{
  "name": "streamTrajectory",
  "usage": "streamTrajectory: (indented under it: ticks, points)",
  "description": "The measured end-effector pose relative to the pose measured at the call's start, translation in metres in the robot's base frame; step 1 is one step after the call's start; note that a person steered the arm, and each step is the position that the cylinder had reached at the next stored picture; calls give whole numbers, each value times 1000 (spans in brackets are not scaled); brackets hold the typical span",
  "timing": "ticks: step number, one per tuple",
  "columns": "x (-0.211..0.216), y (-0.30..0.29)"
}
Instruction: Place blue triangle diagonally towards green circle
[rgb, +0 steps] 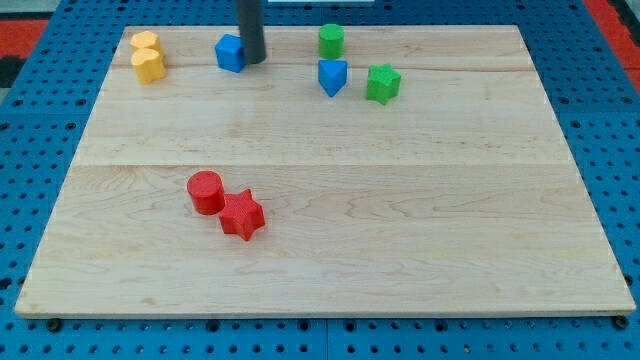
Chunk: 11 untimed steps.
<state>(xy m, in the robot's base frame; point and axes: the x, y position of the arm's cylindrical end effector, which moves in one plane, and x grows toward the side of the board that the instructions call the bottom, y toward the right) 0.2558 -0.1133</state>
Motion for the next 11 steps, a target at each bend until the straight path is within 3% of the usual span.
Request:
streamTrajectory:
  ticks: [1,2,5,6,8,10,11]
  points:
    - [-2,-40]
    - [-3,-6]
    - [8,175]
    - [45,153]
    - [55,51]
    - [55,43]
    - [54,101]
